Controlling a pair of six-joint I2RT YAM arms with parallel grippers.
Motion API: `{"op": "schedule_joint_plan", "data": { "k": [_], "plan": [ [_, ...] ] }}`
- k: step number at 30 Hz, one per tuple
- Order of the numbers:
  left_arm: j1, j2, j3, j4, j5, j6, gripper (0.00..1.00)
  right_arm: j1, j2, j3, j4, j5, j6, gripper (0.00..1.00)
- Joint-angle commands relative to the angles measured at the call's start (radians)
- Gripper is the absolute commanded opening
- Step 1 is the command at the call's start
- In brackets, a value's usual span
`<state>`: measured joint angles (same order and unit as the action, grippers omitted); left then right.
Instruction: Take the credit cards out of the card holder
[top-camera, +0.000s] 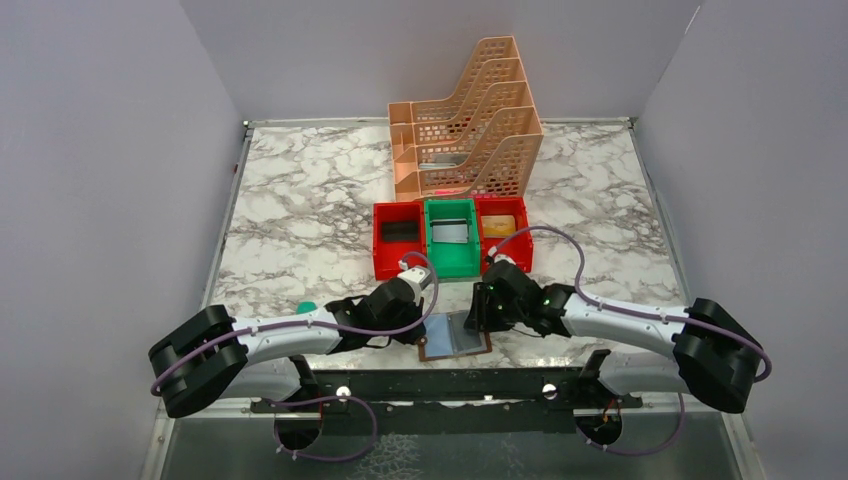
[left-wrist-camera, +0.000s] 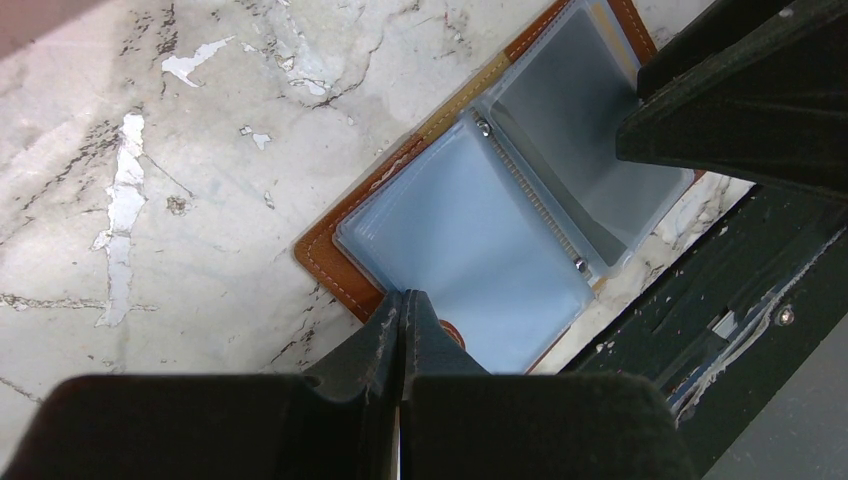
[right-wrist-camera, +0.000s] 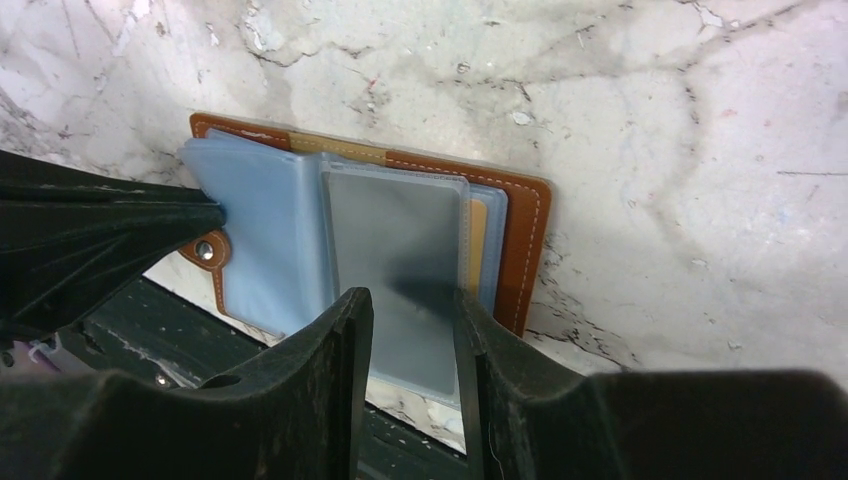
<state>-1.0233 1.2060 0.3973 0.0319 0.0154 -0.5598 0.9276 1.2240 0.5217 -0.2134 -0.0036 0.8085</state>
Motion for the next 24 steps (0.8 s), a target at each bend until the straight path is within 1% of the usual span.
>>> {"op": "schedule_joint_plan", "data": {
  "k": [1,10,13,15,20,24],
  "plan": [
    [-0.006,-0.013,0.001,-0.040,0.002,0.006,0.02,0.002,0.014,0.025,-0.091,0.073,-0.034,0.42],
    [-0.006,-0.022,-0.002,-0.033,-0.006,0.006,0.02,0.005,0.079,0.041,-0.075,0.014,-0.083,0.40],
    [-0.006,-0.001,0.001,-0.027,-0.002,0.006,0.01,0.034,0.108,0.106,-0.176,0.115,-0.075,0.41],
    [-0.006,0.009,0.007,-0.023,0.005,0.006,0.01,0.046,0.131,0.148,-0.227,0.153,-0.083,0.41],
    [-0.006,0.012,-0.008,-0.012,-0.002,-0.015,0.01,0.073,0.161,0.193,-0.283,0.226,-0.091,0.41],
    [-0.006,-0.003,-0.003,-0.012,0.002,-0.009,0.01,0.104,0.197,0.218,-0.305,0.239,-0.097,0.43]
  ]
}}
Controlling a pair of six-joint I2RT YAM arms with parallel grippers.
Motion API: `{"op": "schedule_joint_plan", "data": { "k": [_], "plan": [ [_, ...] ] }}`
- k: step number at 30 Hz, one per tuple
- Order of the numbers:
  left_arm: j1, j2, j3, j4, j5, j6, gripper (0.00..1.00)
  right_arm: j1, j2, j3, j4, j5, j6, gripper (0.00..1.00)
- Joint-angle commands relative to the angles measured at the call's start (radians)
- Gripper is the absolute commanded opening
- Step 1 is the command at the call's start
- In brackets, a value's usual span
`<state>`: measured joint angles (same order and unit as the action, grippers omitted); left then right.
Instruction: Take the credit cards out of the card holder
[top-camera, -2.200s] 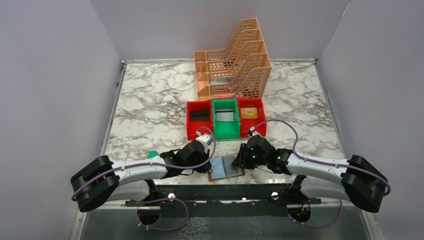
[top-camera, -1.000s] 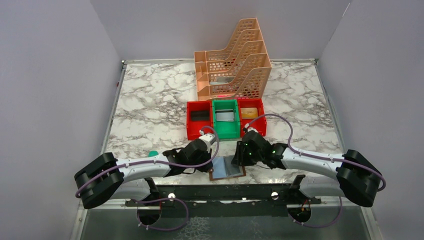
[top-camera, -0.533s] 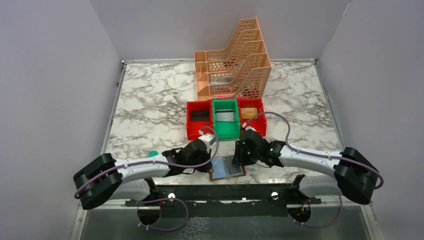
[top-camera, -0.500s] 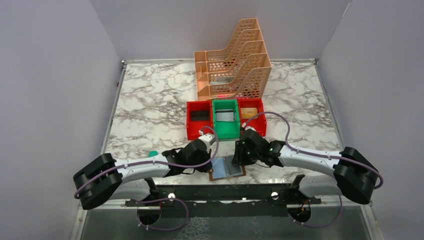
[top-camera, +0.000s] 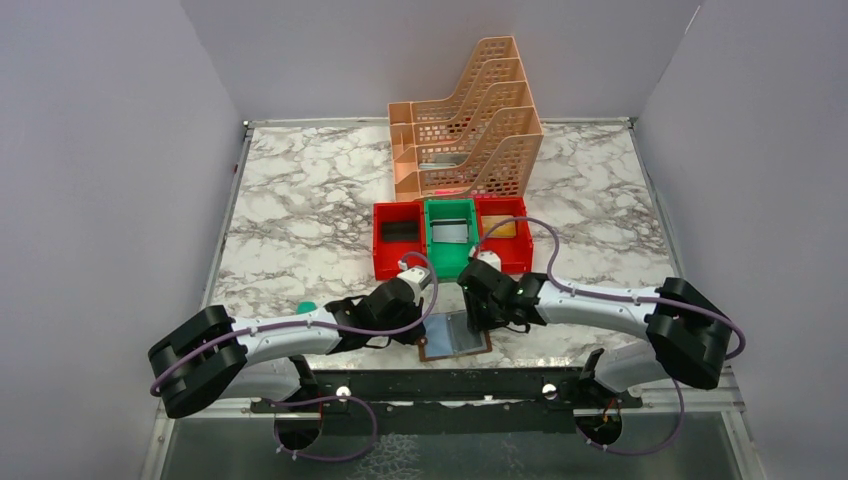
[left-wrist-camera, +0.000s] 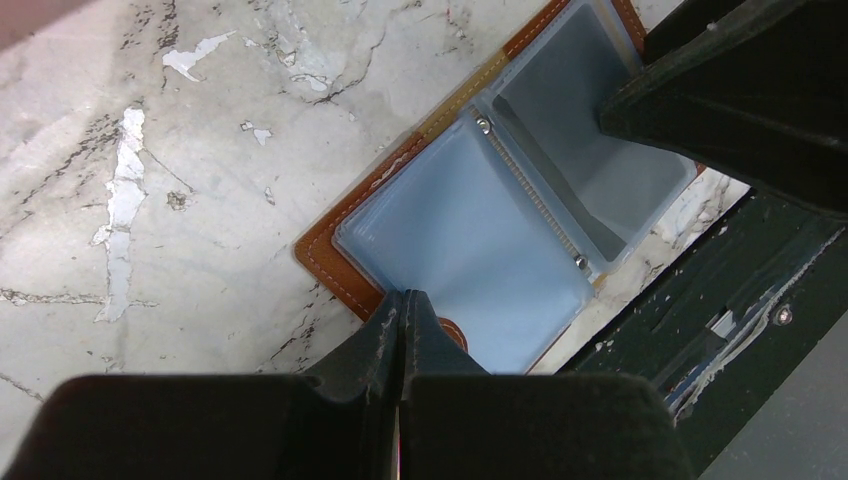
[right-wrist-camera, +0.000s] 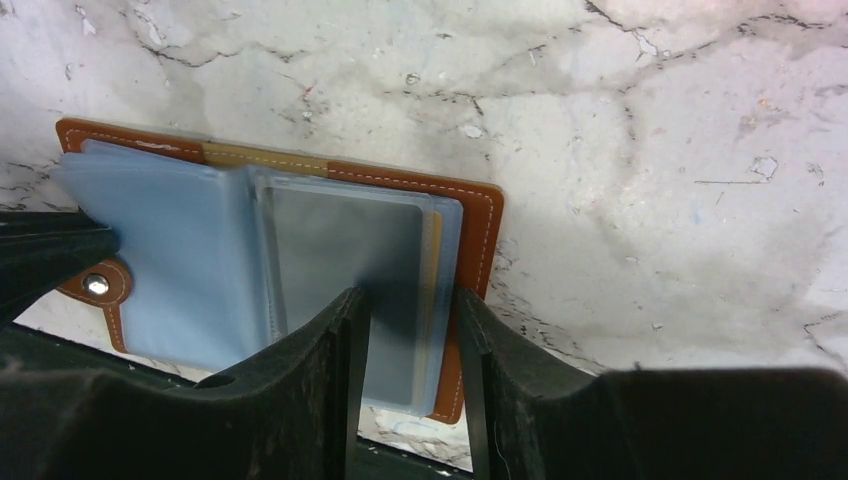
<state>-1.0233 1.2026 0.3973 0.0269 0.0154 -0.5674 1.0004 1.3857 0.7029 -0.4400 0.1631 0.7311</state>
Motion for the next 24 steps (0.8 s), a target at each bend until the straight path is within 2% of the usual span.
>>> {"op": "schedule_joint_plan", "data": {
  "k": [1,7,10,14,18,24],
  "plan": [
    [-0.006,-0.002,-0.002,-0.007,0.005,0.000,0.01,0.041,0.042,0.042,-0.076,0.080,-0.023,0.43],
    [-0.005,-0.002,0.007,-0.013,0.003,0.011,0.01,0.062,0.034,0.093,-0.124,0.139,0.006,0.40],
    [-0.006,0.007,0.010,-0.012,0.007,0.005,0.01,0.069,-0.005,0.111,-0.135,0.163,0.001,0.43],
    [-0.006,0.011,0.004,-0.011,0.005,0.001,0.01,0.069,-0.035,0.110,-0.094,0.114,-0.031,0.48],
    [-0.006,0.015,0.016,-0.010,0.003,0.008,0.01,0.068,0.014,0.099,-0.027,0.051,-0.039,0.50],
    [-0.006,0.028,0.025,-0.013,0.016,0.020,0.01,0.074,0.148,0.100,-0.020,0.065,-0.008,0.48]
  ]
}}
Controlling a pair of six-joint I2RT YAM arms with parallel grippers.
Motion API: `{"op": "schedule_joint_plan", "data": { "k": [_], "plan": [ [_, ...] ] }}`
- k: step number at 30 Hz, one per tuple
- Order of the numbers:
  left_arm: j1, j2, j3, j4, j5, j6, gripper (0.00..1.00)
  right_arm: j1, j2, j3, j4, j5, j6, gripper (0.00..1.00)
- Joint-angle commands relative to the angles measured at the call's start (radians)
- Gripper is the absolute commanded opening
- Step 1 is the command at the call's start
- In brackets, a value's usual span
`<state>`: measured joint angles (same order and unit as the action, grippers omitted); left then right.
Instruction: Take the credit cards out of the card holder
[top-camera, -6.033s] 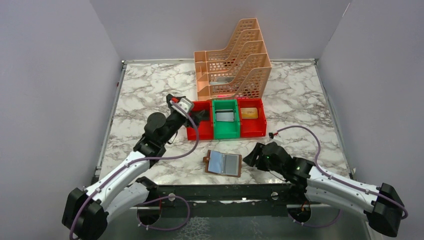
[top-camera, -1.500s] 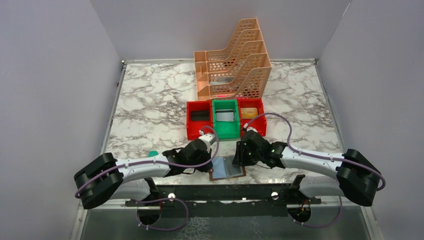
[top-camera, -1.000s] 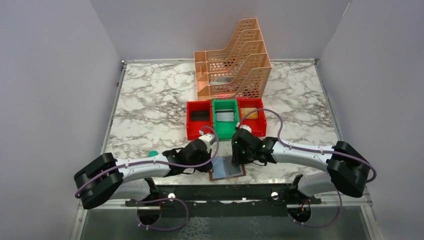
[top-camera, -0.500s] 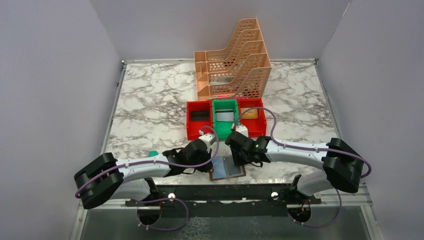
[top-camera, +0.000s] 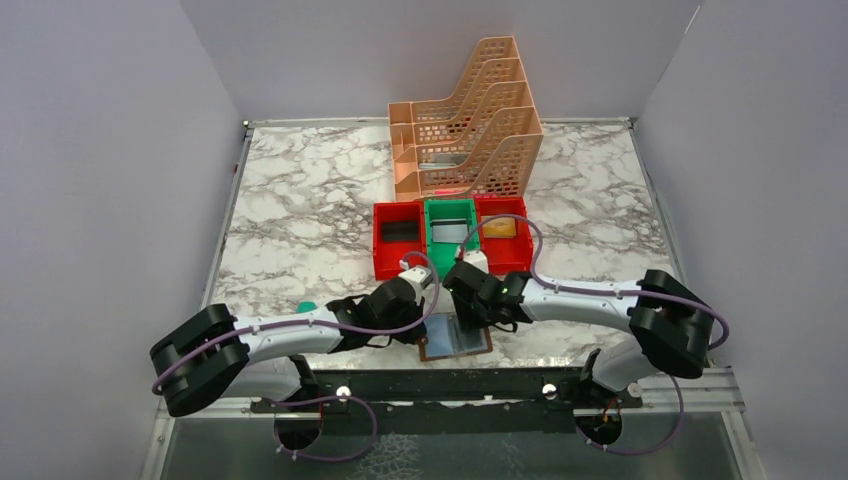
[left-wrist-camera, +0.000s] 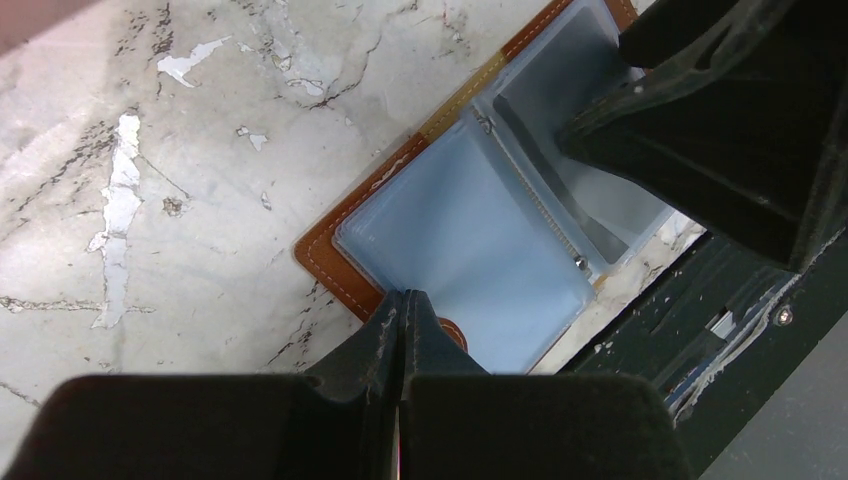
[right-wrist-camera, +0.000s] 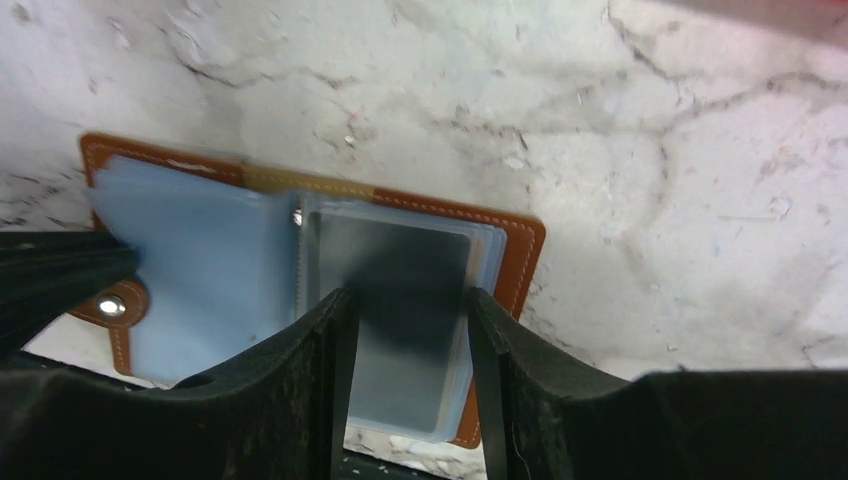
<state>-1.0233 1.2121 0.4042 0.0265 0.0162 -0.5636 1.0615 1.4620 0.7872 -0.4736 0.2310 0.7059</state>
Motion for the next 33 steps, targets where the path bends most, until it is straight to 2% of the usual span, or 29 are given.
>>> {"op": "schedule_joint_plan", "data": {
  "k": [1,5,8,16,23,25,26,29,33],
  "plan": [
    [-0.006,0.018,0.017,-0.014,0.017,0.015,0.01,0.020,0.086,0.020,-0.004,0.021,0.032,0.46],
    [-0.006,0.009,0.011,-0.013,0.017,0.014,0.01,0.046,0.095,0.055,-0.073,0.102,0.067,0.35],
    [-0.006,0.003,0.010,-0.014,0.011,0.014,0.01,0.052,0.079,0.070,-0.081,0.097,0.063,0.29],
    [-0.006,0.001,0.005,-0.014,0.005,0.011,0.01,0.052,-0.079,0.007,0.071,-0.005,0.044,0.28],
    [-0.006,-0.017,0.002,-0.024,0.005,0.007,0.01,0.052,-0.111,-0.008,0.003,0.119,0.088,0.45],
    [-0.006,-0.028,-0.002,-0.023,0.000,0.001,0.01,0.052,-0.097,-0.017,0.008,0.104,0.106,0.59],
    [-0.006,-0.031,-0.005,-0.024,-0.002,-0.001,0.01,0.052,-0.090,-0.030,0.026,0.087,0.109,0.62],
    [-0.006,-0.042,-0.011,-0.022,-0.007,-0.006,0.01,0.052,-0.065,-0.070,0.092,0.032,0.112,0.65],
    [-0.006,-0.053,-0.021,-0.015,-0.005,-0.013,0.01,0.053,0.009,-0.054,0.085,0.013,0.118,0.66]
  ]
}}
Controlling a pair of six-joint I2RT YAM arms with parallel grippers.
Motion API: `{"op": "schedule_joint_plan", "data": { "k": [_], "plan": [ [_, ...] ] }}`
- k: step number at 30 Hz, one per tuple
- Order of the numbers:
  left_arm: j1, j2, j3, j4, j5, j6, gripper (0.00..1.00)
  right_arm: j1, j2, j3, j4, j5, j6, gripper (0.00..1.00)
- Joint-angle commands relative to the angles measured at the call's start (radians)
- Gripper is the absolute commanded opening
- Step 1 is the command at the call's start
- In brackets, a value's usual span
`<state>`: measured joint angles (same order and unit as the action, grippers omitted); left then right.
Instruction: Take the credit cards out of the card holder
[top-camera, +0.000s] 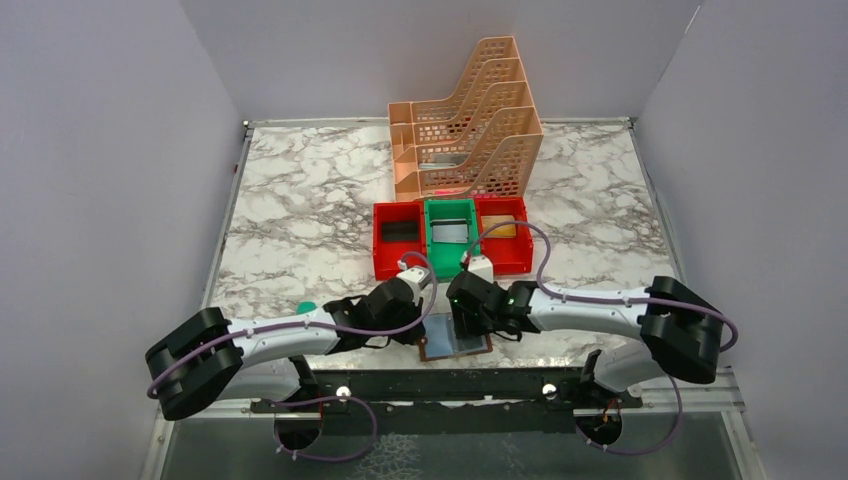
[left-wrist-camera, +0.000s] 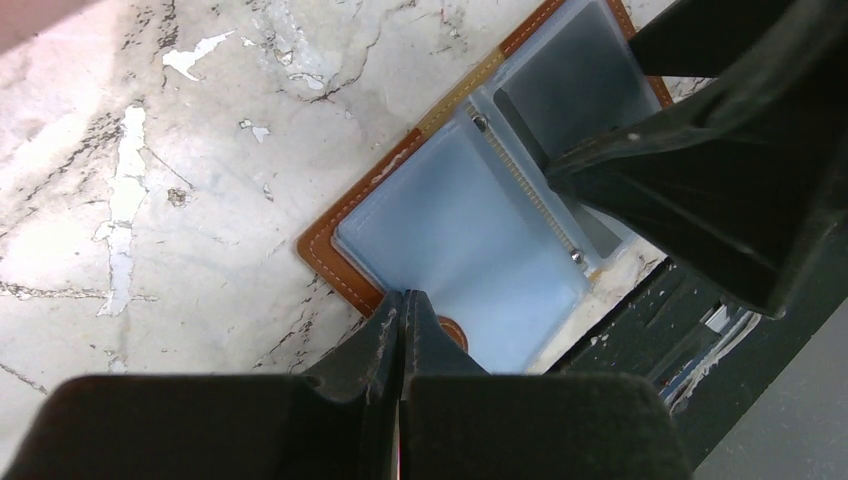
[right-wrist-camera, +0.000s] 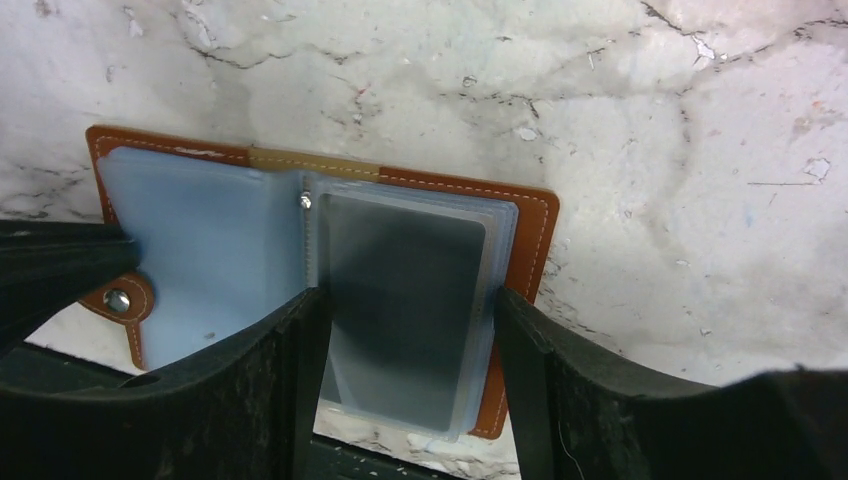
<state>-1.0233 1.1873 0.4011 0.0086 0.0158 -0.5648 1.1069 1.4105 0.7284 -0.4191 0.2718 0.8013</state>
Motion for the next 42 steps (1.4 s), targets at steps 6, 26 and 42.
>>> {"op": "schedule_joint_plan", "data": {
  "k": [6,26,42],
  "plan": [
    [-0.006,-0.034,-0.021,0.006,-0.005,-0.012,0.01,0.007,0.089,0.046,-0.054,0.035,0.037,0.56],
    [-0.006,-0.003,0.002,0.011,-0.011,-0.006,0.01,0.008,-0.058,0.064,-0.023,-0.075,-0.022,0.49],
    [-0.006,-0.007,0.000,0.017,-0.010,-0.009,0.01,0.008,-0.140,-0.008,0.064,-0.115,0.020,0.48]
  ]
}}
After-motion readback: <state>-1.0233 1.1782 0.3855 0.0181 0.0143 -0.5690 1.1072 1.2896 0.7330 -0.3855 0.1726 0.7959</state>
